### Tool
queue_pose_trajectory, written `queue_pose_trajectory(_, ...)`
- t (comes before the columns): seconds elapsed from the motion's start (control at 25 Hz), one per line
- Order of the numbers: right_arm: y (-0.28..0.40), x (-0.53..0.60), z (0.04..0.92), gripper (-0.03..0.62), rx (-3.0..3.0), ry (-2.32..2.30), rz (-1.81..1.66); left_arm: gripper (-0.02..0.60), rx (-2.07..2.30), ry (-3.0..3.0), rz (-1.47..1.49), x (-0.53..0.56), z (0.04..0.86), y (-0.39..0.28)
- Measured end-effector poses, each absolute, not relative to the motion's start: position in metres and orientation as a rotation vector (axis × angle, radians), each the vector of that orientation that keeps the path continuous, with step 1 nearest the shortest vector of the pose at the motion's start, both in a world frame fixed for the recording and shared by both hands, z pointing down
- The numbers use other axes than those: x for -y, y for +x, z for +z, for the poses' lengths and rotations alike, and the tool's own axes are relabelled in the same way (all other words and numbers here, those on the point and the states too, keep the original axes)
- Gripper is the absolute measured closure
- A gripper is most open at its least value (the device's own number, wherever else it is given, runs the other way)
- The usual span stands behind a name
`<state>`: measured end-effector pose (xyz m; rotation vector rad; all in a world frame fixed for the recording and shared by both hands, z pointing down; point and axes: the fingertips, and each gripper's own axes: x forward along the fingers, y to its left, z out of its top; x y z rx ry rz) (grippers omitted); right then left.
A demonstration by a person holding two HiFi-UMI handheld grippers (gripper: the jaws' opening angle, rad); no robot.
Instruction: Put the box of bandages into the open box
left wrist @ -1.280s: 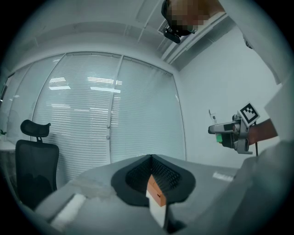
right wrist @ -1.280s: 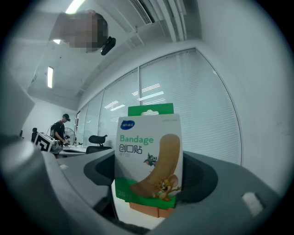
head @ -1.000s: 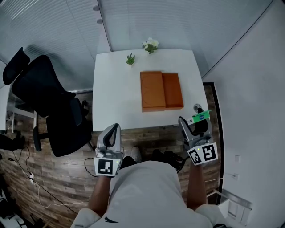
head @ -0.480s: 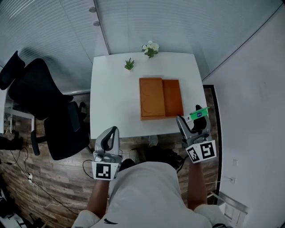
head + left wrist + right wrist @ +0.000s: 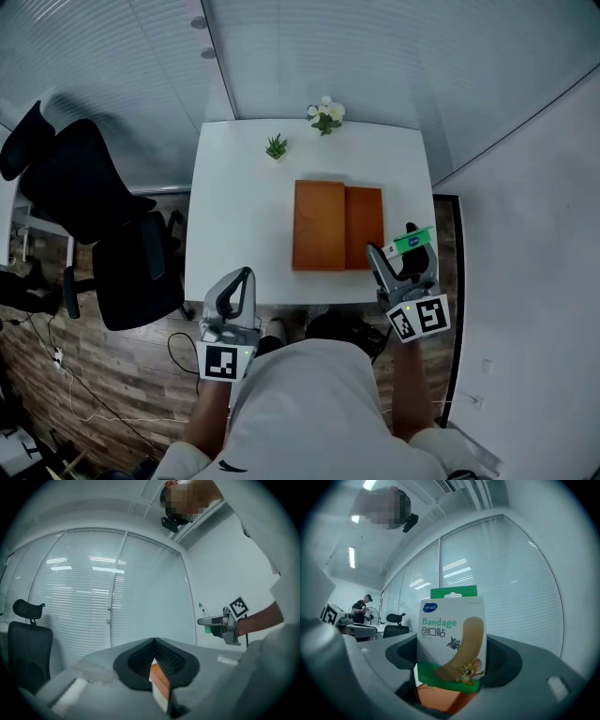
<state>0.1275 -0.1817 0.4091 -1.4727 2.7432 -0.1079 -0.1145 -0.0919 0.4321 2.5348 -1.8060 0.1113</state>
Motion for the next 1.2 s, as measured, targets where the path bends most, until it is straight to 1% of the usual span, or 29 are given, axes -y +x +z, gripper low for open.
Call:
queue_pose_trajectory(0.48,0.116,0.247,0.44,0.22,-2.779,-1.438,-0.125,0.577,1.862,2.5,0.117,0.113,0.431,-0.117)
queue_pose_trajectory(0.92,0.112,0.261,0.451,0.218,-2.804,-1.409,-0.157,0.575,1.872,2.484,0.124,0.118,0.432,-0.116)
queue_pose_trajectory(1.2,0.115,0.264,0.448,0.192,-2.781,-1.412,-0.173,0.577,1.866,2.489,0.117,0.123,0.432,-0.115)
